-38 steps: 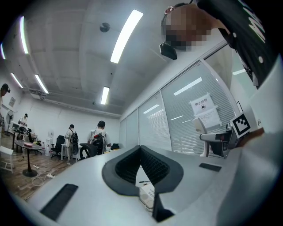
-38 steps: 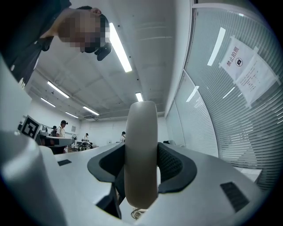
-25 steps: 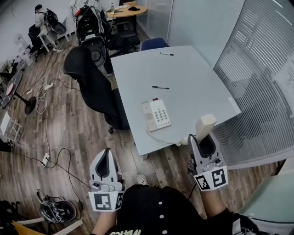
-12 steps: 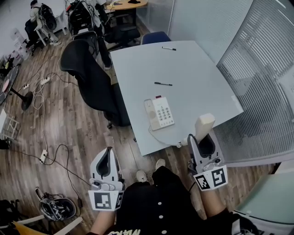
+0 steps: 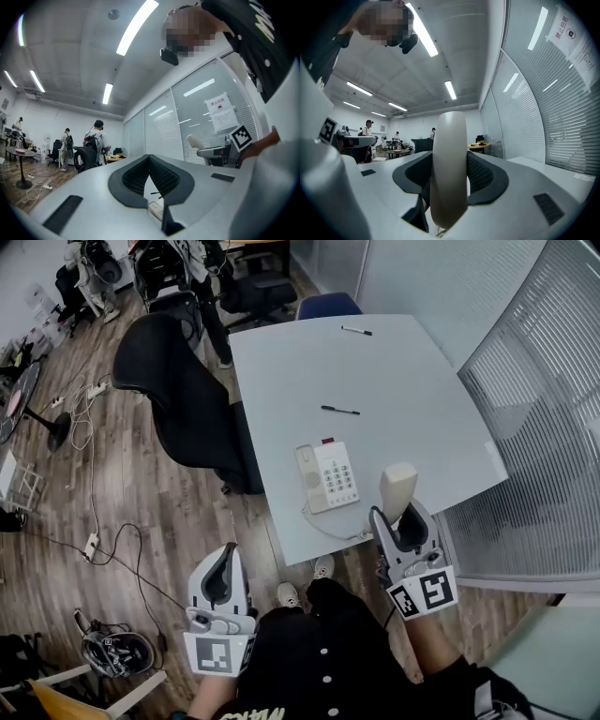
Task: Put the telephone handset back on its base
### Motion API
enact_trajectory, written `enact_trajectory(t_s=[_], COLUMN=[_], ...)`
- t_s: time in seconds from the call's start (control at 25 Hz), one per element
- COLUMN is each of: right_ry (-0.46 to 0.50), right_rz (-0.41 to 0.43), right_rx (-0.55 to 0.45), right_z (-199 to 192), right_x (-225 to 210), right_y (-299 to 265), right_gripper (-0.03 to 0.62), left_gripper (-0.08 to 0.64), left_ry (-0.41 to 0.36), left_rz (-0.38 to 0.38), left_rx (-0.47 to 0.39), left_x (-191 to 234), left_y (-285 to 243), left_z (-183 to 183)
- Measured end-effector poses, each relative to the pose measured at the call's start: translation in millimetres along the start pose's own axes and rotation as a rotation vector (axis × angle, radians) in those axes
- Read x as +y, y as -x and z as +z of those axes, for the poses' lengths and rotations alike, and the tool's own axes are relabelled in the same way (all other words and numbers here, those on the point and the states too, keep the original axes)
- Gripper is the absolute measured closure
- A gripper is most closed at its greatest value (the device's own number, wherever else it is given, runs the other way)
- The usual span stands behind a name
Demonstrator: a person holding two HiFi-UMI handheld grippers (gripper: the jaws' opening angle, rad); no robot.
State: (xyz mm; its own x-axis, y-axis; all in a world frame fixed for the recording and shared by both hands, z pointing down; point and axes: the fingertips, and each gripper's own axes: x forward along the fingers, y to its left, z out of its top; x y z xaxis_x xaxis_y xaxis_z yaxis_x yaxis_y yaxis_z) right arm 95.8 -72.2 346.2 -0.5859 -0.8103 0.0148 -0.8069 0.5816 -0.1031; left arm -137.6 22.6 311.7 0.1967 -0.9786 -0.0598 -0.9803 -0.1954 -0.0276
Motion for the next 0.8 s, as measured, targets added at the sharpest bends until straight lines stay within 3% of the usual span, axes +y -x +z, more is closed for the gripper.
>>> enact_trajectory(t_s=[0.56,0.8], right_ry=[-0.063,-0.091], right_rz=[0.096,0.076], right_rx=[0.19,0.269], right_z=[-83.3,-120.5], right_x=[-9.4,-9.9], right_y=[-68.9,-92.3], right_gripper=[0.356,0.356], left_gripper=[0.545,0.545], left_ry=[0.006,0.035], left_rz=[-0.044,-0.03], left_rx=[0.179,0.229], left_x=[-29.6,-36.7], left_y=[-19.1,-20.4], left_z=[-36.1,-46.9])
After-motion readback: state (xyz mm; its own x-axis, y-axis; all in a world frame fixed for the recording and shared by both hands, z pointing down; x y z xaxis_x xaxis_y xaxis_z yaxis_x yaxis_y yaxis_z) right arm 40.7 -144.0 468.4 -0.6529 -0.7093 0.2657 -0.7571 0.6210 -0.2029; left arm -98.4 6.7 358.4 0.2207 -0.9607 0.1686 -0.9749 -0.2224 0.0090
